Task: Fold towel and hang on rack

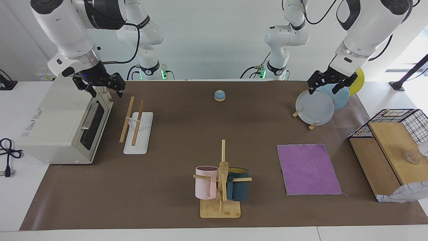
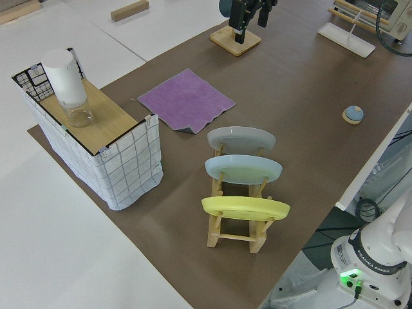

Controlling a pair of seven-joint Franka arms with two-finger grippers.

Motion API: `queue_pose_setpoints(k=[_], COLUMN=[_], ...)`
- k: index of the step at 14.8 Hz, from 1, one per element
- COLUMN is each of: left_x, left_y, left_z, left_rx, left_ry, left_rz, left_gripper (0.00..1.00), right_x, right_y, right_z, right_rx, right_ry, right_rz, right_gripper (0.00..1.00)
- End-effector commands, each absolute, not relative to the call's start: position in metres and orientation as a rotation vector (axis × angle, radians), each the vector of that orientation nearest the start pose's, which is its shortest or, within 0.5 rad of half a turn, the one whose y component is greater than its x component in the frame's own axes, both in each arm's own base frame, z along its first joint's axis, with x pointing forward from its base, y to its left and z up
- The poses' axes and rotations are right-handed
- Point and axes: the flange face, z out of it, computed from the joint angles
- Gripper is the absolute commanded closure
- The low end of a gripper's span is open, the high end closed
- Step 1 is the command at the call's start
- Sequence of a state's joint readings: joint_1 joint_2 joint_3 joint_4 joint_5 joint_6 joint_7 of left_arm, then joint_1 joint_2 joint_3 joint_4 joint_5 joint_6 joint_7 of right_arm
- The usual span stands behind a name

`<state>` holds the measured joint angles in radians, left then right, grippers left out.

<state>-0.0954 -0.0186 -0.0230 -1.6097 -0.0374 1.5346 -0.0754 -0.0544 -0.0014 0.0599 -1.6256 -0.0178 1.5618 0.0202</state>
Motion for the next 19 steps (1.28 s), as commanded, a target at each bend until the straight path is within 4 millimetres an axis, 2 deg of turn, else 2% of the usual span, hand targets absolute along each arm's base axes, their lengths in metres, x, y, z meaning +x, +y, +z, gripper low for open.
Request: queue_pose_setpoints(k=[1, 9, 12, 13, 16, 17, 19], left_x=[0.537, 0.524, 0.527, 0.533, 0.559, 0.576, 0.601], left_y=[-0.064, -0.069, -0.057, -0.048, -0.025, -0.018, 0.005], left_z=[0.618, 0.61, 0.6, 0.589, 0.53, 0.498, 0.45], left_rx=[-3.156, -3.152, -3.157, -3.158, -3.162, -3.161, -3.164], left_ry=[0.075, 0.099, 0.047, 0.022, -0.054, -0.076, -0.128], left_rz=[0.078, 0.104, 0.1, 0.099, 0.099, 0.125, 0.115], left_gripper=[0.0, 0.0, 0.0, 0.0, 0.0, 0.0, 0.0], right_x=[0.545, 0.545, 0.545, 0.545, 0.545, 0.545, 0.545], right_y=[0.0, 0.0, 0.0, 0.0, 0.0, 0.0, 0.0], right_z=[0.6, 0.6, 0.601, 0.6, 0.601, 0.6, 0.601], right_rx=[-3.139, -3.139, -3.139, -3.139, -3.139, -3.139, -3.139], right_ry=[0.01, 0.01, 0.01, 0.01, 0.01, 0.01, 0.01], right_rz=[0.118, 0.118, 0.116, 0.118, 0.116, 0.118, 0.116], right_gripper=[0.0, 0.0, 0.0, 0.0, 0.0, 0.0, 0.0])
